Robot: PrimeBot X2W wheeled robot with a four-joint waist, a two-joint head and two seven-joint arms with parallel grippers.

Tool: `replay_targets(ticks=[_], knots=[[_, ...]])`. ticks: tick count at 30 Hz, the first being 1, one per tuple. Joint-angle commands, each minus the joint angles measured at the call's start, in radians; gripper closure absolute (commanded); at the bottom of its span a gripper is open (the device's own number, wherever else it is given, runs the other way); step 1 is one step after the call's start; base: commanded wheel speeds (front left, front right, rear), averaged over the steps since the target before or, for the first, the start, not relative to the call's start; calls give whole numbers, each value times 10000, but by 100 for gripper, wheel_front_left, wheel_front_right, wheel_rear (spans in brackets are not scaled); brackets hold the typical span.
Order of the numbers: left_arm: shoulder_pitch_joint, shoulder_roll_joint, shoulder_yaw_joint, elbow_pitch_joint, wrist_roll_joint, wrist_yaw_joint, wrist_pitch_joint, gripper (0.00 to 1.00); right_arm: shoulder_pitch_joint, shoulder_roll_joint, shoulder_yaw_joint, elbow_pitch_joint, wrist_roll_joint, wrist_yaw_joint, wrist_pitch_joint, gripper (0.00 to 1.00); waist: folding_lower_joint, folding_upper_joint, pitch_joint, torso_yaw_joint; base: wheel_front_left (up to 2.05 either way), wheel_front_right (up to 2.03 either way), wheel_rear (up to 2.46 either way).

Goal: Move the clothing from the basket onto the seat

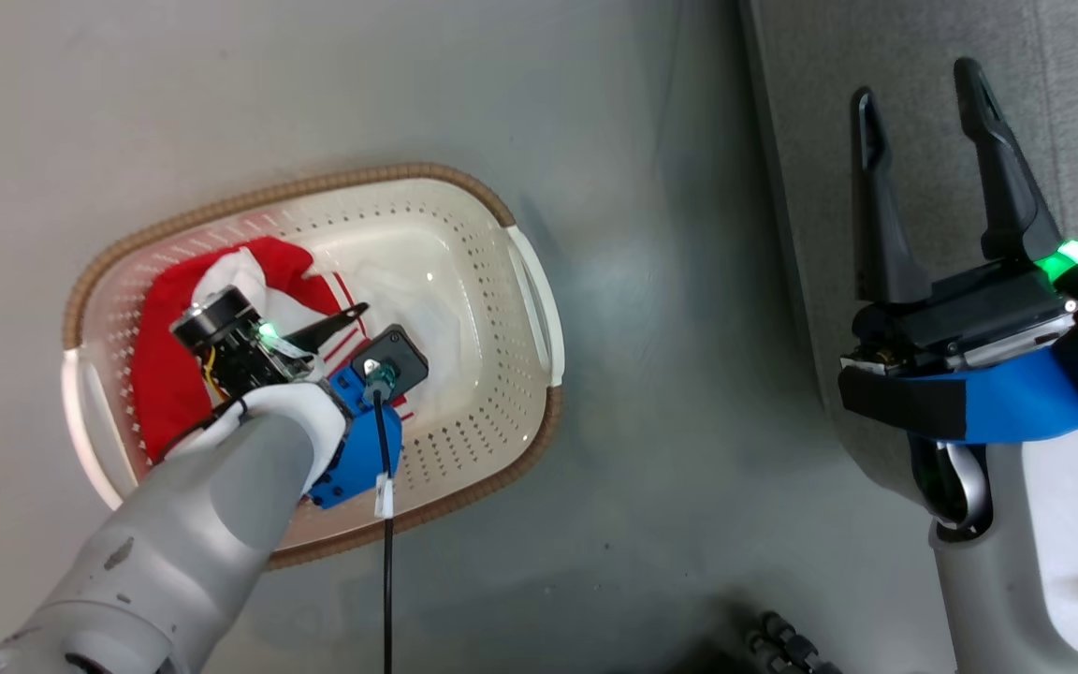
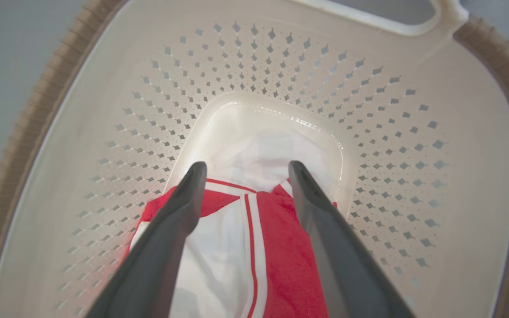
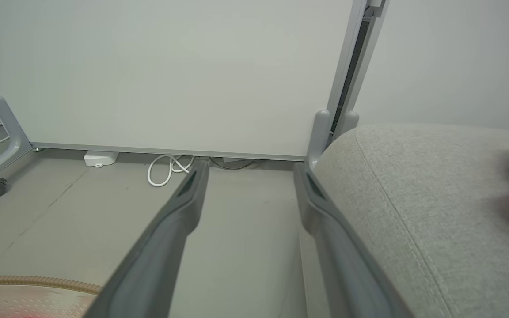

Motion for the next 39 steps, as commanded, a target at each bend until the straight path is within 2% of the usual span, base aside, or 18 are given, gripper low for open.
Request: replay_targets(ticks=[1,6,13,28,29,30,31,39], knots=[[-311,84,-210,224,-74,-3,291,0,-228,25,2,-111,-83,1,-34,0,-2,0,582,-131,0,0,0],[-739,118,-889,675,-512,-3,1352,0,-360,46,43,-411,-100,1,-34,0,-2,0,1224,-248,0,0,0],[-1112,466,-1400,881,-936,-3,2220,0,-480,73,38,-912,-103,1,-34,0,-2,0,1984,-455,0,0,0],[-1649,797,-1597,1177,-1079,3,2742,0,-338,82,-81,-1645,112,1,-34,0,-2,0,2694,-573,0,0,0],[-1689,789,-1609,1188,-1028,3,2765,51,-350,82,-86,-1658,116,1,-34,0,-2,0,2692,-572,0,0,0],[-1742,768,-1620,1191,-953,3,2712,81,-362,82,-89,-1662,118,1,-34,0,-2,0,2687,-575,0,0,0],[-1748,736,-1614,1196,-1011,2,2729,100,-374,82,-93,-1662,114,1,-34,0,-2,0,2677,-574,0,0,0],[-1837,287,-1654,1188,-1087,-1,2624,100,-417,82,-120,-1544,122,1,-34,0,-2,0,2437,-519,0,0,0]])
